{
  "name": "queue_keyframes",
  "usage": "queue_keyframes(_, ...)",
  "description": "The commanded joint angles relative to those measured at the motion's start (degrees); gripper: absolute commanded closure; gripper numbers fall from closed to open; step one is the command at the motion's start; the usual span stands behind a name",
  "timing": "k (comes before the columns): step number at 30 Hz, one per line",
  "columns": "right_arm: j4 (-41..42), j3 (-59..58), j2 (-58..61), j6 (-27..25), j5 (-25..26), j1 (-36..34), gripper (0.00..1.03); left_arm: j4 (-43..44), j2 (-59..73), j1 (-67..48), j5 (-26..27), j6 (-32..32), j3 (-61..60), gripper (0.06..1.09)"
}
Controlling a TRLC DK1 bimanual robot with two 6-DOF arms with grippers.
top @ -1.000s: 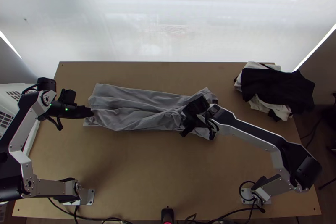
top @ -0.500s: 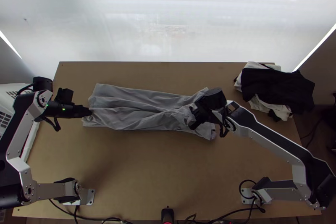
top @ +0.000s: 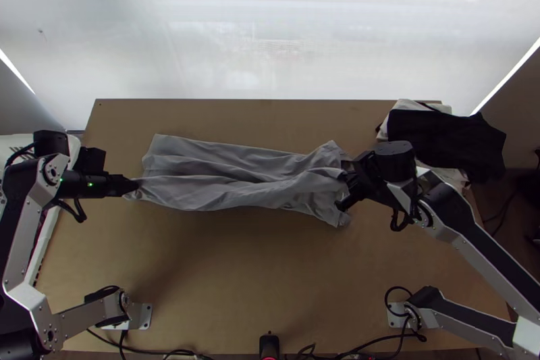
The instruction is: Fold the t-shirt
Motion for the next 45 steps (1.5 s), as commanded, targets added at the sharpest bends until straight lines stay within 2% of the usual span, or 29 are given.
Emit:
queue_keyframes(1,-7.88,2.13,-8.08,-0.24,1.74,-0.79,1.00,-2.18,-4.31,0.83,0.01,1.44,-1.14,1.05)
queue_keyframes(6,-13.06,4.07,-11.59,-0.24,2.27,-0.88,1.00,-3.33,-6.33,1.00,0.01,2.32,-1.40,1.05)
queue_keyframes(11,-14.21,5.12,-12.03,-0.07,2.27,-0.79,1.00,-3.68,-6.59,1.00,0.01,2.84,-1.40,1.05)
queue_keyframes(18,-9.46,6.09,-6.76,-0.86,2.36,-0.79,1.00,-1.39,-1.06,0.12,0.10,2.58,0.97,1.05)
queue_keyframes(28,0.03,7.49,4.49,-3.06,2.36,-1.58,1.00,-0.07,13.36,-0.49,0.01,2.84,11.61,1.05)
queue_keyframes(38,5.57,11.45,16.09,-7.10,2.18,-8.53,1.00,-0.51,30.93,-3.22,-1.31,2.32,28.92,1.05)
queue_keyframes(45,8.29,12.42,22.42,-8.33,1.39,-11.87,1.00,-1.74,42.98,-7.08,-4.21,1.79,40.44,1.05)
